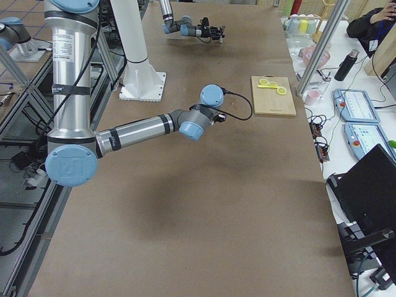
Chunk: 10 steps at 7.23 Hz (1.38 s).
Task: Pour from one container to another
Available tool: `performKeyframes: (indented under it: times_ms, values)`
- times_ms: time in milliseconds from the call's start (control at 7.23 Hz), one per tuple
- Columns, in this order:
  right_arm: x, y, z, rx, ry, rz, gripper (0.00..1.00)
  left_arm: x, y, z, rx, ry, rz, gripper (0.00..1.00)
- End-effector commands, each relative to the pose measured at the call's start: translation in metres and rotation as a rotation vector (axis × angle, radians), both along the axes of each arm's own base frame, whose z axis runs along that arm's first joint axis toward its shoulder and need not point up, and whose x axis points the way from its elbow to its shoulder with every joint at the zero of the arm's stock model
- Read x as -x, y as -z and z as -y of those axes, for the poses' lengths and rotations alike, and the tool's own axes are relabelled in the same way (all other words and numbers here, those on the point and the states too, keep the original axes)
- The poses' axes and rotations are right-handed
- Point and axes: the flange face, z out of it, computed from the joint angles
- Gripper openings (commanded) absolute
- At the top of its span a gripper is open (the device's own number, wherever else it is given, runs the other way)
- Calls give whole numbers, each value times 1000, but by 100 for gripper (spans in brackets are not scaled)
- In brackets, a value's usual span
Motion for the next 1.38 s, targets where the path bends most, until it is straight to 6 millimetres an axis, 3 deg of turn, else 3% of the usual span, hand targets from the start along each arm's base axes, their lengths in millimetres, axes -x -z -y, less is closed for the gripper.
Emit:
performKeyframes:
  times_ms: [0,138,415,692,968,1107,1245]
  values:
    - [3,-1,0,0,5,-3,0,-2,10,-1,-3,-6,-23,9]
    - [4,-2,0,-1,3,-5,0,-3,20,-2,-2,-15,-45,0]
    - [8,14,6,-19,-1,10,0,-2,63,-4,-28,-20,-120,0]
    - [8,34,-1,-48,4,30,0,3,136,-5,-58,-40,-254,0]
    - [7,45,-5,-66,8,42,0,7,206,-8,-92,-143,-55,0]
    - [9,48,-8,-72,12,44,0,-9,251,-4,-132,-157,-58,0]
    - [10,48,-8,-72,15,45,0,-30,276,2,-149,-163,-92,0]
